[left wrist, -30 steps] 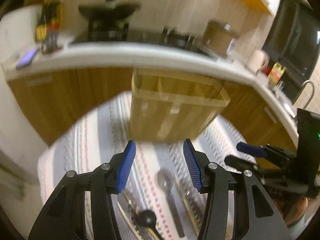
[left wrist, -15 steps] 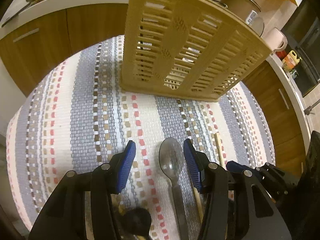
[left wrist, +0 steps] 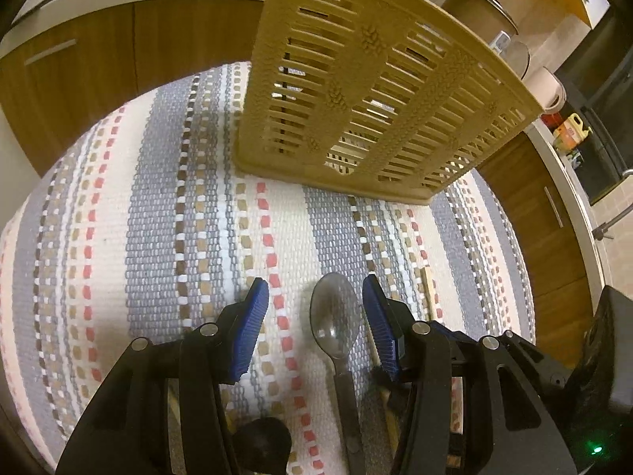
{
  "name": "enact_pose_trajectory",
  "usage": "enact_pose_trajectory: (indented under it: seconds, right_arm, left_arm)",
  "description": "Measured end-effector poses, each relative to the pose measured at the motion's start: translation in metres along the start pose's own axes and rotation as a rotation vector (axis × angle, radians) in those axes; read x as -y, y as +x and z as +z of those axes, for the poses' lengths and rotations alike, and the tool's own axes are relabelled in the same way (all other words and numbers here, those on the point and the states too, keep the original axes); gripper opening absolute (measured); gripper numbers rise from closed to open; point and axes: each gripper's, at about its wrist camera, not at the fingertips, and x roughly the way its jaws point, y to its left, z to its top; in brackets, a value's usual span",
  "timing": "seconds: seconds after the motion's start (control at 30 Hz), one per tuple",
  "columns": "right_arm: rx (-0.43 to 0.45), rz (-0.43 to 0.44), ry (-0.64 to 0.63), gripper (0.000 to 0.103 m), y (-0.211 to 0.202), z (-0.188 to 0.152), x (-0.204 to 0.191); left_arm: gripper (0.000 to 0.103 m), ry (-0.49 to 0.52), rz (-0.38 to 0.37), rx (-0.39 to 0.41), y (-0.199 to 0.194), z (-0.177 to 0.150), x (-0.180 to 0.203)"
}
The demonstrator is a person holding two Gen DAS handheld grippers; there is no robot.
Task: Organize utensils
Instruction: 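Lower the right tool and grasp another clear plastic spoon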
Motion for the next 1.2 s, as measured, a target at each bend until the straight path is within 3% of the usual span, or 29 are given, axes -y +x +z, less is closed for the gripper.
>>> enact_pose_trajectory:
  seconds: [0.1, 0.57, 0.77, 0.9, 0.97, 1.03, 1.2]
  right_arm:
    - [0.01, 0.015, 0.017, 0.031, 0.0, 0.0, 0.003]
    - [0.037, 0.024, 0.127, 0.031, -0.01, 0.001, 0.054]
    - [0.055, 0.02, 0.173, 0.031, -0.02, 0.003, 0.082]
    - [0.01, -0.003, 0.158, 0.031, -0.018, 0.002, 0.094]
    - [-0.009, -0.014, 0.142, 0.031, -0.013, 0.001, 0.1]
    - [-0.022, -0.018, 0.131, 0.031, -0.009, 0.0, 0.104]
    - [-0.043, 0.023, 0.138, 0.031, -0.01, 0.0, 0.115]
  left_arm:
    - [0.048, 0.011, -0.002, 0.003, -0.003, 0.0, 0.0]
    - [0.048, 0.035, 0.006, -0.036, 0.008, -0.004, 0.013]
    - [0.048, 0.091, 0.094, -0.029, 0.018, -0.011, 0.033]
    - [0.046, 0.13, 0.16, -0.022, 0.023, -0.014, 0.044]
    - [0.042, 0.146, 0.191, -0.018, 0.025, -0.014, 0.048]
    - [0.031, 0.169, 0.228, -0.011, 0.027, -0.016, 0.052]
    - [0.03, 0.179, 0.216, -0.008, 0.025, -0.016, 0.051]
